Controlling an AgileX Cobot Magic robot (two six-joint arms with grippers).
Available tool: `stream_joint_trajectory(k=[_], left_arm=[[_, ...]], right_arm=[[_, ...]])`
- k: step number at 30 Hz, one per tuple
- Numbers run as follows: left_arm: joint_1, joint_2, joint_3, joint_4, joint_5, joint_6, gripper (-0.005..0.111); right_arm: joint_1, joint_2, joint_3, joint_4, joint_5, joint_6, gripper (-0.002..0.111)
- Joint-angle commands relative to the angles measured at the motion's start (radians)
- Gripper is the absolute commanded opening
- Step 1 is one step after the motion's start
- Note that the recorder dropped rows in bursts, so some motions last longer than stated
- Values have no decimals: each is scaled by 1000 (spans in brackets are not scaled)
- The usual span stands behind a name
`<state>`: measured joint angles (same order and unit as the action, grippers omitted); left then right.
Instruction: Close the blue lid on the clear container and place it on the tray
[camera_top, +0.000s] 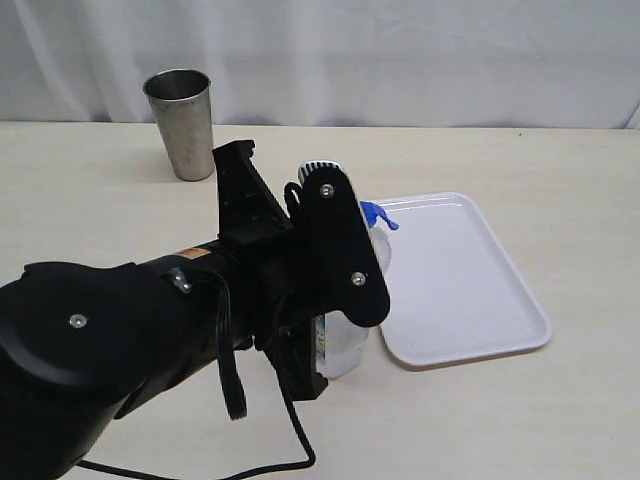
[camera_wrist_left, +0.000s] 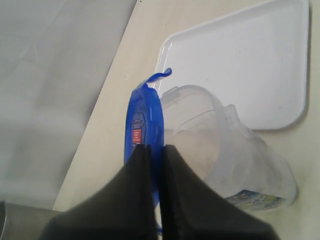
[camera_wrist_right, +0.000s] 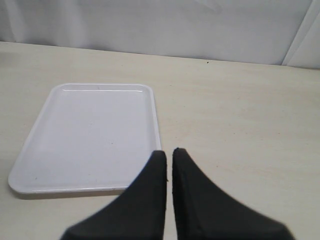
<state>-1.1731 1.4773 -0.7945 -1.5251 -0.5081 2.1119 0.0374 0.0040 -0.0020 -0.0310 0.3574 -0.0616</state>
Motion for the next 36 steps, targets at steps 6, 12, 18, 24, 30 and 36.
stream_joint_trajectory(k=[6,12,18,24,30,36], left_arm=[[-3,-9,3,-6,14,25,0],[-3,-9,3,-13,-53,25,0],[-3,-9,3,-13,-28,25,0],[-3,-9,3,-9,-57,25,0],[-3,-9,3,-41,-226,25,0],[-3,-9,3,-39,-281,25,0]], right_arm=[[-4,-4,2,-3,-2,-3,5],[-4,-4,2,-3,-2,-3,5],[-4,-4,2,-3,-2,-3,5],[-4,-4,2,-3,-2,-3,5],[-4,-4,2,-3,-2,-3,5],[-4,-4,2,-3,-2,-3,5]])
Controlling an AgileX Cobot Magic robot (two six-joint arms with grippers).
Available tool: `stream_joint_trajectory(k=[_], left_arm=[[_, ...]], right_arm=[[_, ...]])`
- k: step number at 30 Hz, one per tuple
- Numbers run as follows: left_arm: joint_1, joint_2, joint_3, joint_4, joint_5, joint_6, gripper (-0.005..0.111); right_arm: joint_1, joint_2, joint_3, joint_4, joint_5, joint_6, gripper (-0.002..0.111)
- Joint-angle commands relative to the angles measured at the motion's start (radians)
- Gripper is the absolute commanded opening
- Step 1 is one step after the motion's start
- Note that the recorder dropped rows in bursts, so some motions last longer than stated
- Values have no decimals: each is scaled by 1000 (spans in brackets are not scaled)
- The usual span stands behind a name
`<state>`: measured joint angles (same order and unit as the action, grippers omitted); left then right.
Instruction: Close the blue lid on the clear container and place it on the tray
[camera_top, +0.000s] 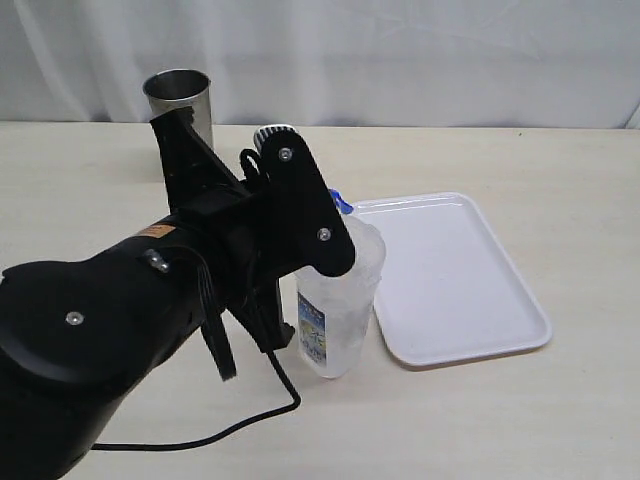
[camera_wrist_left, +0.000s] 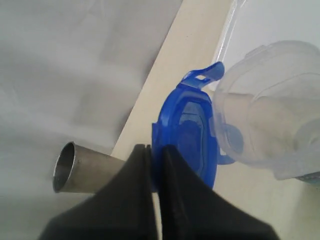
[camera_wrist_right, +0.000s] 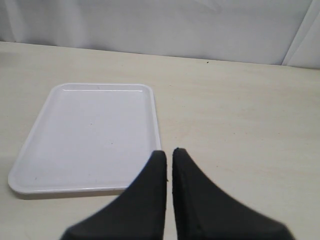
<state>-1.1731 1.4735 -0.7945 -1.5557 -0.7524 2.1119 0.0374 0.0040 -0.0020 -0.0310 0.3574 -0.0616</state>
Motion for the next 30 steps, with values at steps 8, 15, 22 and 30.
stream_joint_trajectory(k=[8,15,22,30], left_arm=[[-1,-5,3,41,-120,-5,0],[57,-5,3,169,-116,-72,0],[-57,-5,3,240,-154,27,0],[-36,25,3,371,-101,17,0]], right_arm=[[-4,-4,2,-3,-2,-3,5],[-4,-4,2,-3,-2,-3,5],[-4,-4,2,-3,-2,-3,5],[-4,-4,2,-3,-2,-3,5]])
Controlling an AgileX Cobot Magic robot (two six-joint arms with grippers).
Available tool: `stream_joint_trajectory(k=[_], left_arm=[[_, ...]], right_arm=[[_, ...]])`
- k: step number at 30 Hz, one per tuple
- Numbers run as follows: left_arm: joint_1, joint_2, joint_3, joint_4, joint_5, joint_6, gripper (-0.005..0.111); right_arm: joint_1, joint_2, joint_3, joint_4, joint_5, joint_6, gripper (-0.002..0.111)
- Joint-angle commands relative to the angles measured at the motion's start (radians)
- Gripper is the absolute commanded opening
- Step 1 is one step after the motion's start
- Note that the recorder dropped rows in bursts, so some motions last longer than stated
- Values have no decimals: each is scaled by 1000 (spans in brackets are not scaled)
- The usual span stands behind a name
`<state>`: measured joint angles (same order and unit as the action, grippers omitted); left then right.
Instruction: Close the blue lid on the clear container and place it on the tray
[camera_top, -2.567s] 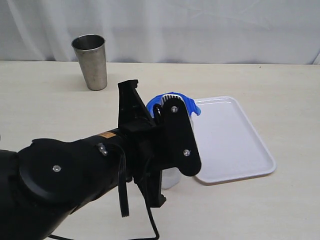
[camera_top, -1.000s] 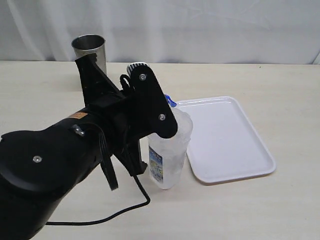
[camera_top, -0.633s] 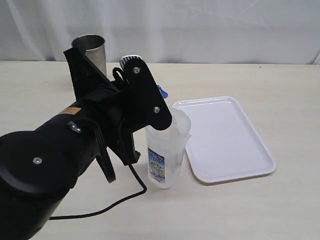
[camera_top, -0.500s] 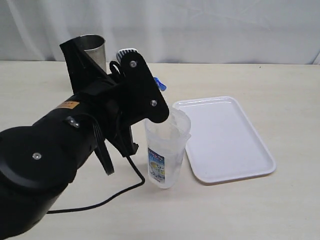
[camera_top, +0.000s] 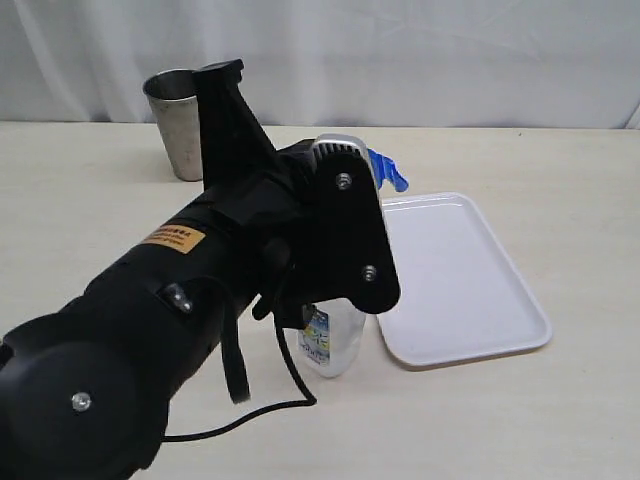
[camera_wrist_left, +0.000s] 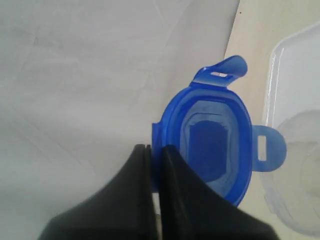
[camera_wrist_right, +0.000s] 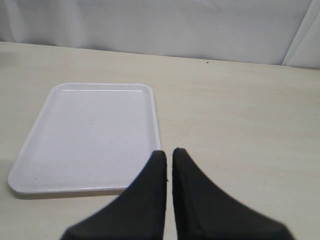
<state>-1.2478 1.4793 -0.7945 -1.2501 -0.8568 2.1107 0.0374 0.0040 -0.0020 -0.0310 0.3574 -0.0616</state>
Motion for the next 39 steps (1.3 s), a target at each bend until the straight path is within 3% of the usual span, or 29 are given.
stream_joint_trajectory(k=[1,4,9,18,26,33,39], left_arm=[[45,19,3,83,1,-4,0],[97,19,3,178,-35,-127,0],[172,19,3,141,109,-154,0],[165,19,3,121,228,-154,0],[165,19,3,116,227,-154,0],[77,19,3,68,161,-42,0],[65,19,3,28,142,-30,0]], right_arm=[[-4,-4,2,-3,-2,-3,5],[-4,-4,2,-3,-2,-3,5],[-4,-4,2,-3,-2,-3,5],[-4,-4,2,-3,-2,-3,5],[-4,-4,2,-3,-2,-3,5],[-4,-4,2,-3,-2,-3,5],[-4,-4,2,-3,-2,-3,5]])
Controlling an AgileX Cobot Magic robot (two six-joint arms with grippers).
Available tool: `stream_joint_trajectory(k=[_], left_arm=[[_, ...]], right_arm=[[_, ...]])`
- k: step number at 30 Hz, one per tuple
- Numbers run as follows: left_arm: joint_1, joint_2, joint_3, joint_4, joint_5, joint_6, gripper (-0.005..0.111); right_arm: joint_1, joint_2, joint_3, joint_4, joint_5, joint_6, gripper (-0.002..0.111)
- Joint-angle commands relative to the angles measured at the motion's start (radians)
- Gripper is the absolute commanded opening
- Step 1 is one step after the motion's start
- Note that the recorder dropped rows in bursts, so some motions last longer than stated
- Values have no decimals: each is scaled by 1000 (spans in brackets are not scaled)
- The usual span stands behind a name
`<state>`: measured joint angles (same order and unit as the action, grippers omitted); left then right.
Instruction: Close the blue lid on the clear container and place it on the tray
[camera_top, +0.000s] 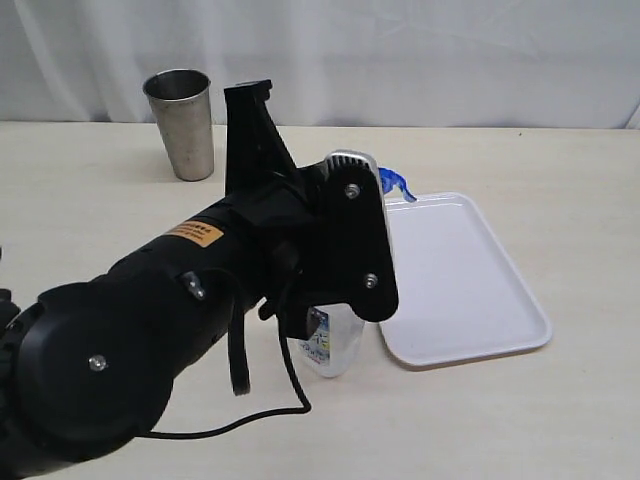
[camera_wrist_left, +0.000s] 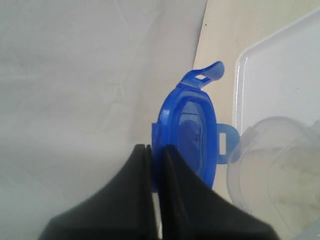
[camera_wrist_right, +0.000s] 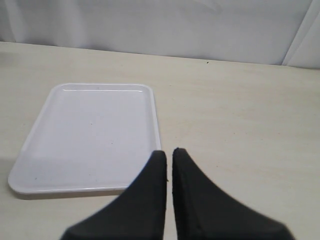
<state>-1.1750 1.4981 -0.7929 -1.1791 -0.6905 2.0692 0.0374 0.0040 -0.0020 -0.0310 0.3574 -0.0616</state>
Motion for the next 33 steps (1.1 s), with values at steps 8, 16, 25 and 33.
stream_joint_trajectory(k=[8,16,25,33], left_arm=[[-25,0,1,-123,8,62,0],[-69,0,1,-156,-21,69,0],[-70,0,1,-216,44,69,0],[-70,0,1,-240,72,69,0]], right_arm=[[-4,-4,2,-3,-2,-3,5],[-4,-4,2,-3,-2,-3,5],[-4,-4,2,-3,-2,-3,5],[-4,-4,2,-3,-2,-3,5]])
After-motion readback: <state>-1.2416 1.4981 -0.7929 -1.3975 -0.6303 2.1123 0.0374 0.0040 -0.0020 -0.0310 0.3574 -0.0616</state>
